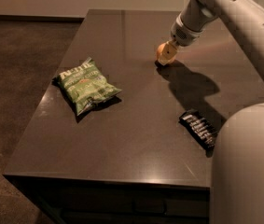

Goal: Move orange near rxbar chocolate

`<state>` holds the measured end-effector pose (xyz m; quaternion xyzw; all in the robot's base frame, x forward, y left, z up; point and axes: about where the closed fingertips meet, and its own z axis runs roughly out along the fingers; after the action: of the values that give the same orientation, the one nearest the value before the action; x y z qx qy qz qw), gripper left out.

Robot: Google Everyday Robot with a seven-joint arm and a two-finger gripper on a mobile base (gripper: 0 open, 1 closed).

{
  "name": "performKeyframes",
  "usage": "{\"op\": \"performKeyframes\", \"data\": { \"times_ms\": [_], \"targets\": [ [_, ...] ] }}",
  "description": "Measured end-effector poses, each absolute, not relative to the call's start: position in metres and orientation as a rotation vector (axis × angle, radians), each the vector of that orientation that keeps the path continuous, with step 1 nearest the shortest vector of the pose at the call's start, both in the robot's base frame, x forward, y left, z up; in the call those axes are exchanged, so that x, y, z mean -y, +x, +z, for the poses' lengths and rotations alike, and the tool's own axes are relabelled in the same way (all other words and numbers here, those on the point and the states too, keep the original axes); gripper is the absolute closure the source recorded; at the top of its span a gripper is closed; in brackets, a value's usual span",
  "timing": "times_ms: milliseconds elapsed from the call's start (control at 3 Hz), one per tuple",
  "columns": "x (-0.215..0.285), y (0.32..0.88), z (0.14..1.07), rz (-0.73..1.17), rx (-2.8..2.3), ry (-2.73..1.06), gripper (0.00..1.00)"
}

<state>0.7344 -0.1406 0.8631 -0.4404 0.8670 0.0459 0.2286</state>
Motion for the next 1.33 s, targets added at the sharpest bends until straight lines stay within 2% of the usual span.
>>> {"op": "performKeyframes", "data": {
  "times_ms": [333,667,1333],
  "targets": [
    [0.144,0.717,0.876,0.115,-2.390,-1.233,0.82],
    [0.156,0.671,0.899,0.092,-2.390,-1.254,1.00],
    [0.180,0.572,0.898,0.055,-2.460,-1.217,1.00]
  ]
}}
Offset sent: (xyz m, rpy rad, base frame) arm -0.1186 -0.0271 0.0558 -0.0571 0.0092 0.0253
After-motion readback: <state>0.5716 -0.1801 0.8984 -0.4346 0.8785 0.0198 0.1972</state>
